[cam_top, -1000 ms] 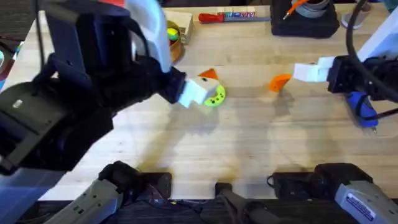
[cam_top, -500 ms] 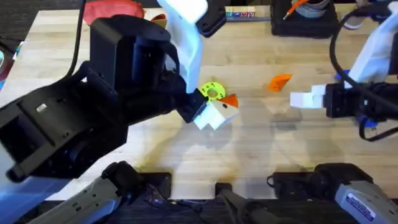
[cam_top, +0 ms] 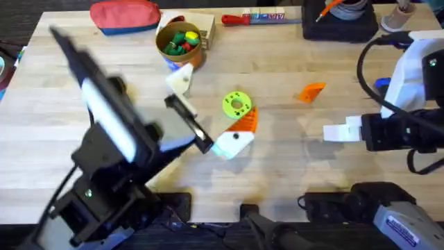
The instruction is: Pick up the gripper from the table and insert it into the empty holder that is missing its gripper. Then pick up a screw, insert it into the mounting hole, and use the screwdriver to tighten it. Finally, clean up the table by picking up the vegetable and placing it into the bucket.
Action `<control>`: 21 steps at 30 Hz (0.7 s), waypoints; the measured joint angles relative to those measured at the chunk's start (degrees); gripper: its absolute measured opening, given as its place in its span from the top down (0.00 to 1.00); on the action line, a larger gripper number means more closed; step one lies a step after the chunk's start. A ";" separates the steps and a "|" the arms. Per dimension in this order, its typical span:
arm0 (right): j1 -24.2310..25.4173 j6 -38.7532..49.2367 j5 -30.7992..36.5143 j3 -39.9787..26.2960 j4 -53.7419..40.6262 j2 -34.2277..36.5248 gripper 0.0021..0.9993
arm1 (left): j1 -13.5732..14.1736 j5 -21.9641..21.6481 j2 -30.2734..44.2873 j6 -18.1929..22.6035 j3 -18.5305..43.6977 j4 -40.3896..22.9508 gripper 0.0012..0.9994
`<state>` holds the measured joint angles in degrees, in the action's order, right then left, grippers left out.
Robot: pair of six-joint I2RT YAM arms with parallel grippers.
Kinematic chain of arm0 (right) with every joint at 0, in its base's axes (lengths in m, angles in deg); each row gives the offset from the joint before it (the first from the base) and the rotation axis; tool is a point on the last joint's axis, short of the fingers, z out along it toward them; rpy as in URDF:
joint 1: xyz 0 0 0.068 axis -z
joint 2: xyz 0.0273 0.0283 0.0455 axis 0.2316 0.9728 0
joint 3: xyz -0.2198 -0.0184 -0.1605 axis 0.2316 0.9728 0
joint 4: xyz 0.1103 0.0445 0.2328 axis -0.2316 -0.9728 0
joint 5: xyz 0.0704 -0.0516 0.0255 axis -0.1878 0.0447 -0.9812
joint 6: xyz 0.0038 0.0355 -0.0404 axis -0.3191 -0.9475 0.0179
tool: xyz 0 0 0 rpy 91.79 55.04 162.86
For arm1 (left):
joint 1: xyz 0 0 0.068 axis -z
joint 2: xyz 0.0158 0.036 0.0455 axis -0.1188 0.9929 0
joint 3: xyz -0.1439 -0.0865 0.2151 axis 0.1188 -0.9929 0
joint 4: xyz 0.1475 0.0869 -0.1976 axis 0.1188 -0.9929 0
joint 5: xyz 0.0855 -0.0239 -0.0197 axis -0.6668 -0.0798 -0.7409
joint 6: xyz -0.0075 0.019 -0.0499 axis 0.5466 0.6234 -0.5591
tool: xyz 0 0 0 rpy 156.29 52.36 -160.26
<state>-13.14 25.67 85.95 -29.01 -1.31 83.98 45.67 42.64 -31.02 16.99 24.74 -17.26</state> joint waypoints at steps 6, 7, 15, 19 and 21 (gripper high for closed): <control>0.00 0.00 0.00 0.00 0.00 0.00 0.01 | 0.00 0.00 -14.95 0.00 -10.75 0.37 0.01; 0.00 0.00 0.00 0.00 0.00 -0.02 0.01 | 0.00 0.00 -16.75 0.00 -11.91 0.33 0.01; 0.00 0.00 0.00 0.00 0.00 -0.01 0.01 | 0.00 0.24 -22.48 0.00 -13.66 -9.90 0.01; 0.00 0.00 0.00 0.00 0.00 0.00 0.01 | 0.00 0.24 -22.45 0.00 -13.66 -9.94 0.01; 0.00 0.00 0.00 -0.01 0.00 -0.02 0.01 | 0.00 0.23 -22.46 0.00 -13.66 -9.92 0.01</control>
